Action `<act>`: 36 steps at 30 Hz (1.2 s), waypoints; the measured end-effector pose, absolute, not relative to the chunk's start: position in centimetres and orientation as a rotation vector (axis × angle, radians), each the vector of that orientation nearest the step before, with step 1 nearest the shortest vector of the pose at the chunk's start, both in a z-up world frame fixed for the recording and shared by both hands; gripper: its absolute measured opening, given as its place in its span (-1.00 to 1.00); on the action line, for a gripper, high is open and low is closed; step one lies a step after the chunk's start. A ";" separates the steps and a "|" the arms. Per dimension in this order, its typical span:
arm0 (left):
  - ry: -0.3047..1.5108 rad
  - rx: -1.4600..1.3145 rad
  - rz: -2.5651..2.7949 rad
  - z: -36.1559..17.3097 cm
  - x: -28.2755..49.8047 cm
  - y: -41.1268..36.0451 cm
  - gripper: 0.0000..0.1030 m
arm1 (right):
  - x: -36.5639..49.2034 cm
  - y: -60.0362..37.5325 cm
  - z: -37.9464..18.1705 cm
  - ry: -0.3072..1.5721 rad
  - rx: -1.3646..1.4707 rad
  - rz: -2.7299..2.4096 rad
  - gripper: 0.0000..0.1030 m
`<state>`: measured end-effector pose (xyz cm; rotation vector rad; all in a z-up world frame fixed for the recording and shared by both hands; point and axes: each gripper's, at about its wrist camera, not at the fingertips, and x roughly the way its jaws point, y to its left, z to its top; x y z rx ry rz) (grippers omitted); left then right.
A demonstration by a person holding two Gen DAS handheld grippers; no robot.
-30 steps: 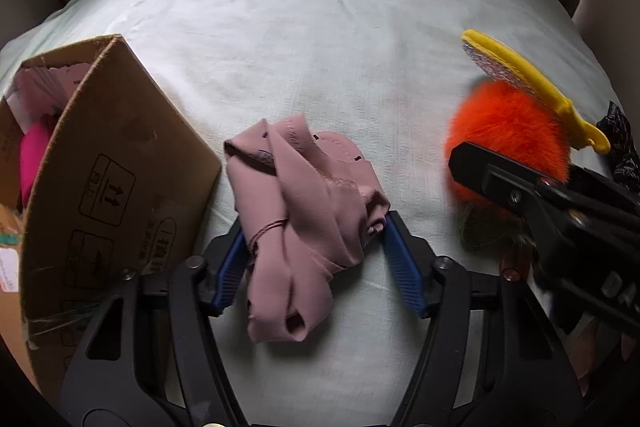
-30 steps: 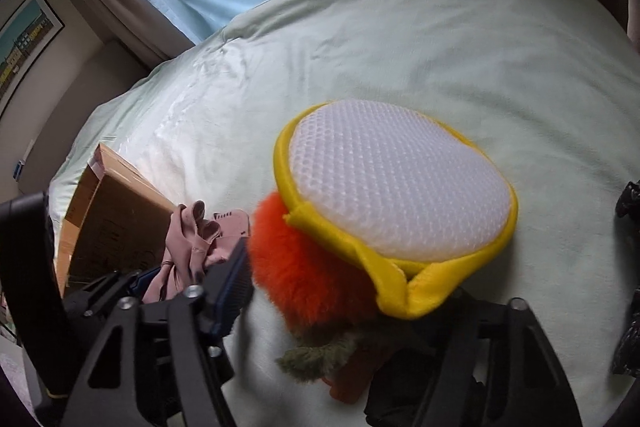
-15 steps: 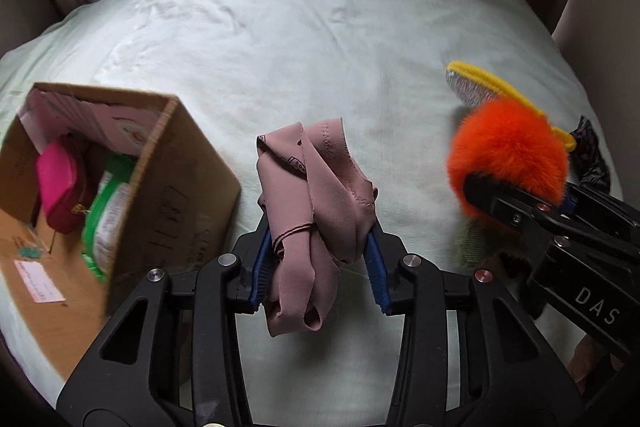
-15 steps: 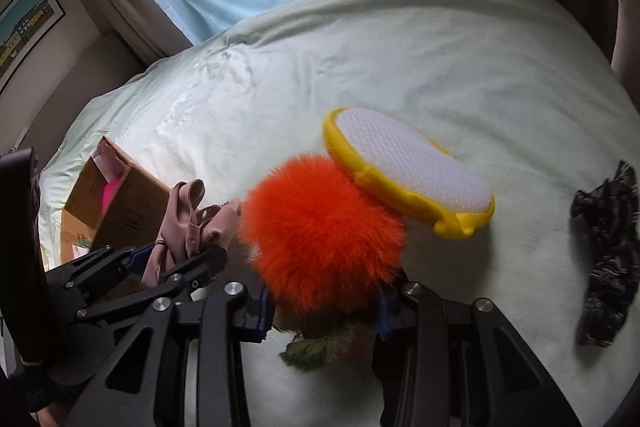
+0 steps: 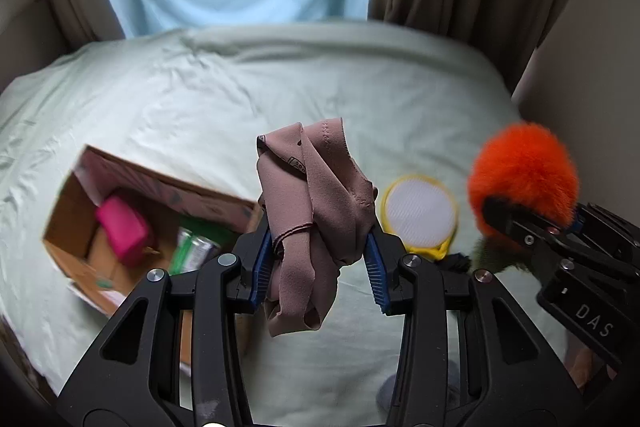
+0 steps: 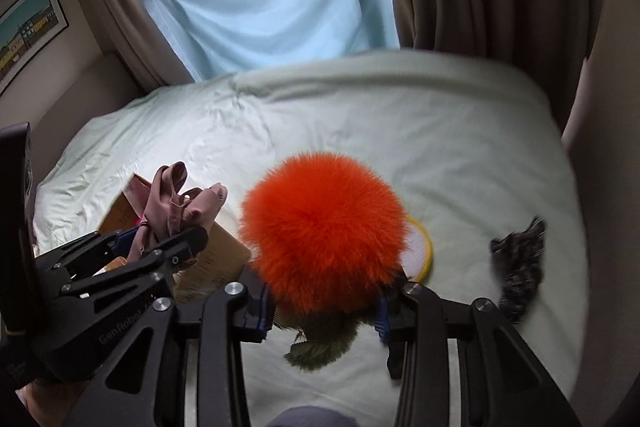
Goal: Organize soft objects
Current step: 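Carry the pink cloth and orange pompom over the box and release both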
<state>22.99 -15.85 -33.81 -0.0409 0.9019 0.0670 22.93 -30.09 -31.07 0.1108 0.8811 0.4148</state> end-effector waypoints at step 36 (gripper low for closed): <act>0.891 -0.015 -0.023 -18.6 16.9 12.9 -0.28 | 13.5 -4.5 -16.5 0.830 0.175 0.152 -0.32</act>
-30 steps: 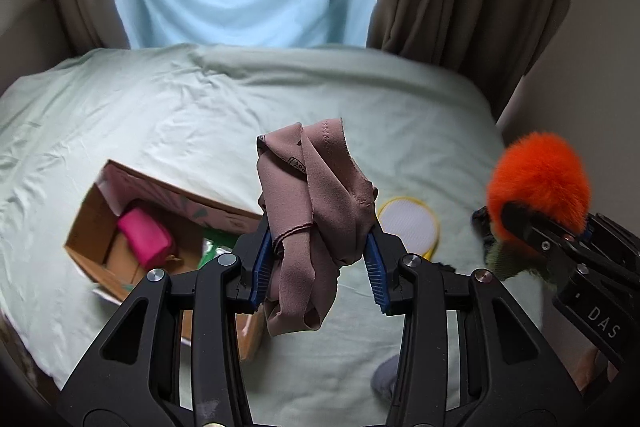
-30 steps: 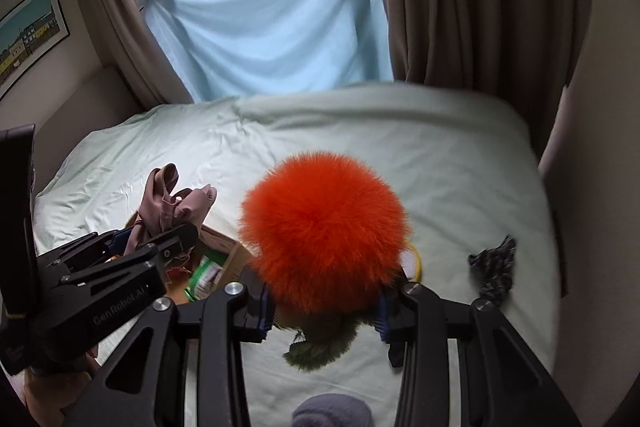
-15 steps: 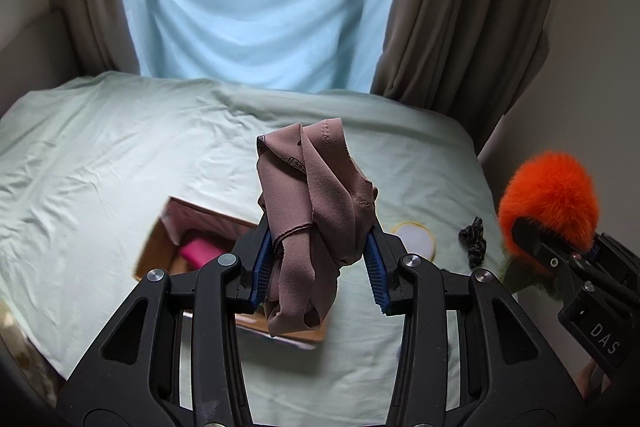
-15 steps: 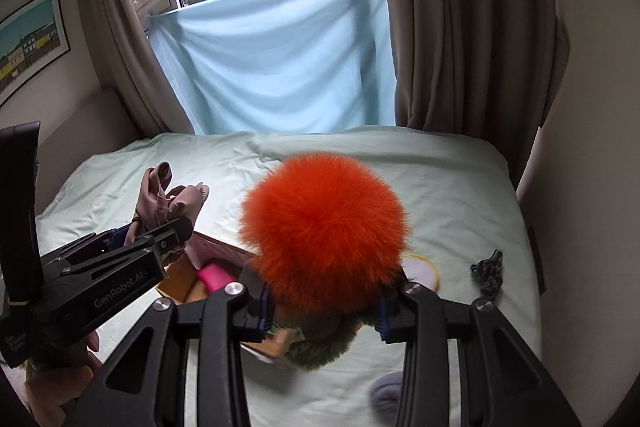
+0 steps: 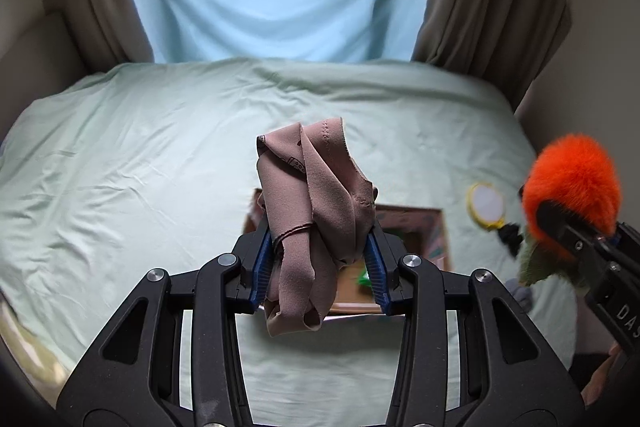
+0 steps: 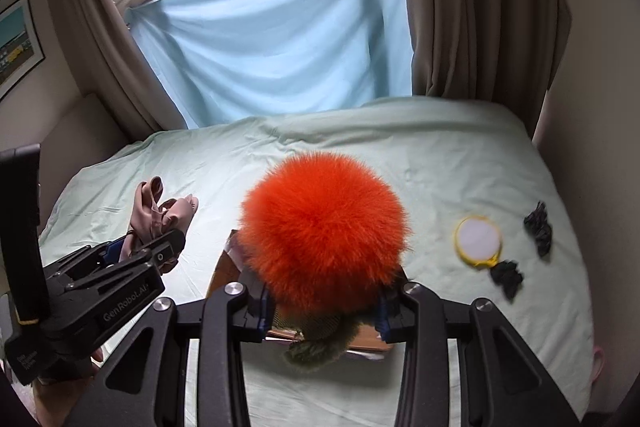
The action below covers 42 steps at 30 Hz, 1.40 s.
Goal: Organize soft objects
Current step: 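Carry the pink cloth and orange pompom over the box and release both, then lift both open tools away from the box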
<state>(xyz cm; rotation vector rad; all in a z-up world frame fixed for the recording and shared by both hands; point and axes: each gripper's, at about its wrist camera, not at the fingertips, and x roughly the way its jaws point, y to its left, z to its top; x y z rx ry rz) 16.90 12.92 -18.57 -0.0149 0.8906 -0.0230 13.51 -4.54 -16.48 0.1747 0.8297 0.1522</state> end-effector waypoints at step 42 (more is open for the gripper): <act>1.430 0.311 -0.228 -40.8 27.2 14.8 1.00 | 29.1 -0.4 -41.7 1.489 0.331 0.067 1.00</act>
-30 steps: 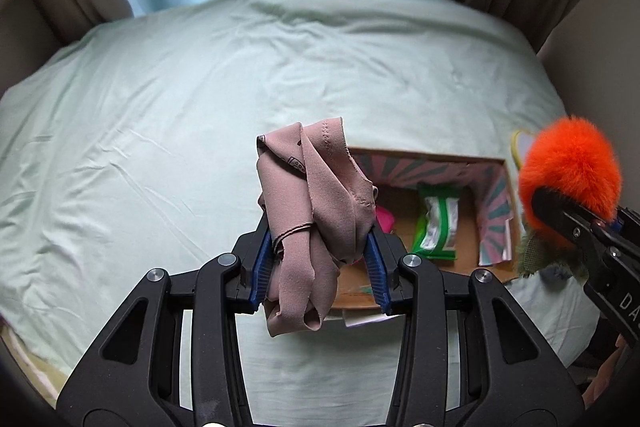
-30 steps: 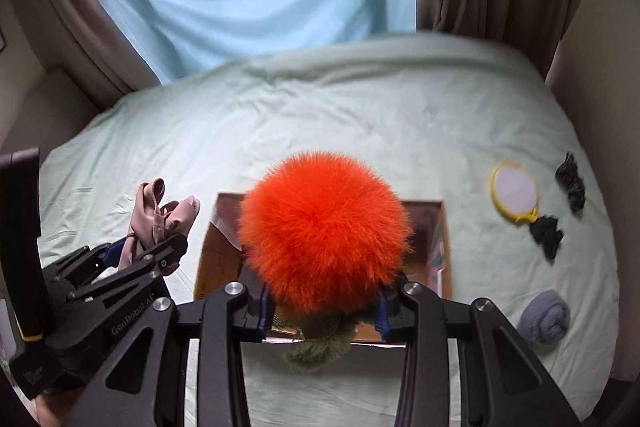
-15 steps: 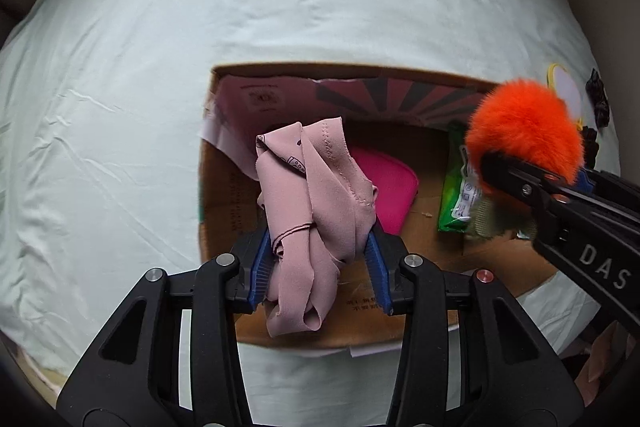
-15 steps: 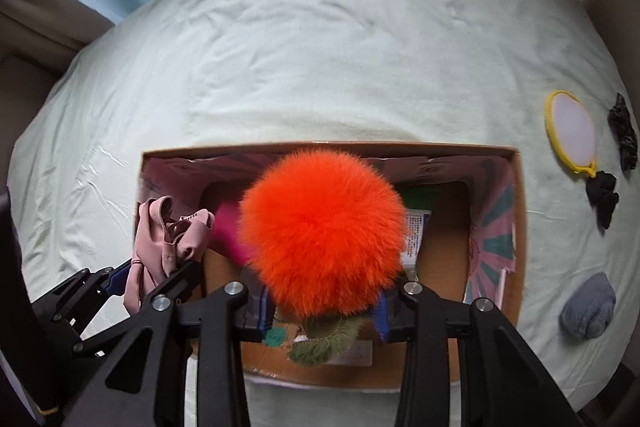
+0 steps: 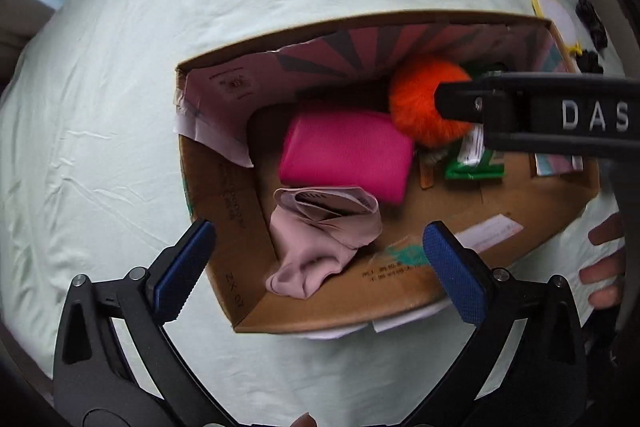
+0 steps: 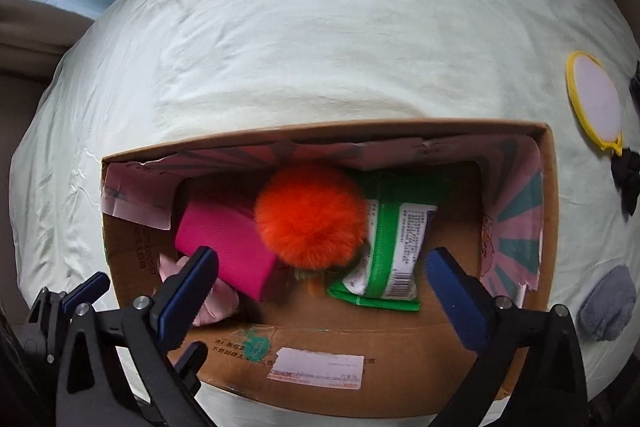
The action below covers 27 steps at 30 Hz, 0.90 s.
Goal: Organize soft objects
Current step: 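Lift both open tools away from the box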
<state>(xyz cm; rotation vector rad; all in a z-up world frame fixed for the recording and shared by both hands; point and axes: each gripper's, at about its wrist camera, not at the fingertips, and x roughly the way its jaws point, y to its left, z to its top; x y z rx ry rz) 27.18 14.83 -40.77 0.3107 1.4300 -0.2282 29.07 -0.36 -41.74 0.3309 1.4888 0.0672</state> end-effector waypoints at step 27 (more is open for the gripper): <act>1.102 0.267 -0.165 -23.6 20.9 16.1 1.00 | 19.3 -2.3 -21.3 1.123 0.174 0.049 1.00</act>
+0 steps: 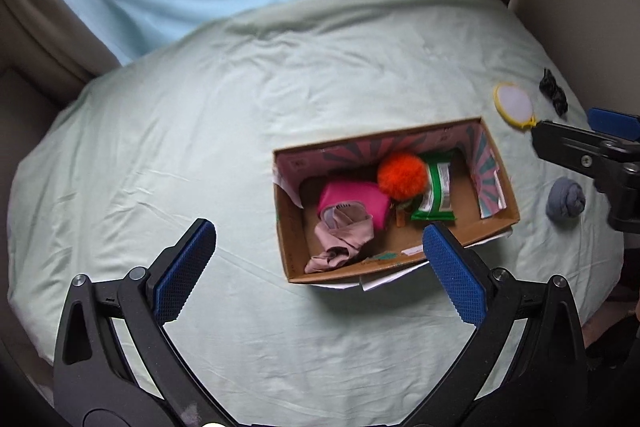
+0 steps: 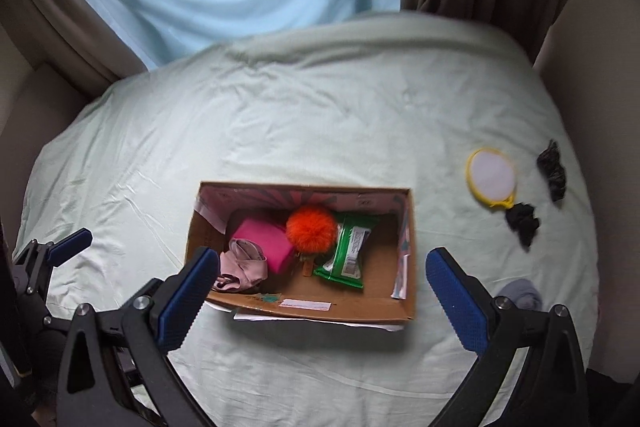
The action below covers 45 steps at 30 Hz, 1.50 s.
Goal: Organize soft objects
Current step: 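Lift both open tools away from the box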
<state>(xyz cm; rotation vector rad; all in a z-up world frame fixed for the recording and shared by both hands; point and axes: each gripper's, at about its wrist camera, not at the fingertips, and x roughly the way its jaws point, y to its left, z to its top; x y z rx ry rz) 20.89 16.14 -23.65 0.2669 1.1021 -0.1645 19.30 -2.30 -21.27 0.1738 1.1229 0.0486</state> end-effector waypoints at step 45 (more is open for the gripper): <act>0.838 0.160 -0.346 -20.9 6.9 -12.3 1.00 | 6.4 -29.1 -18.5 0.805 -0.061 0.106 1.00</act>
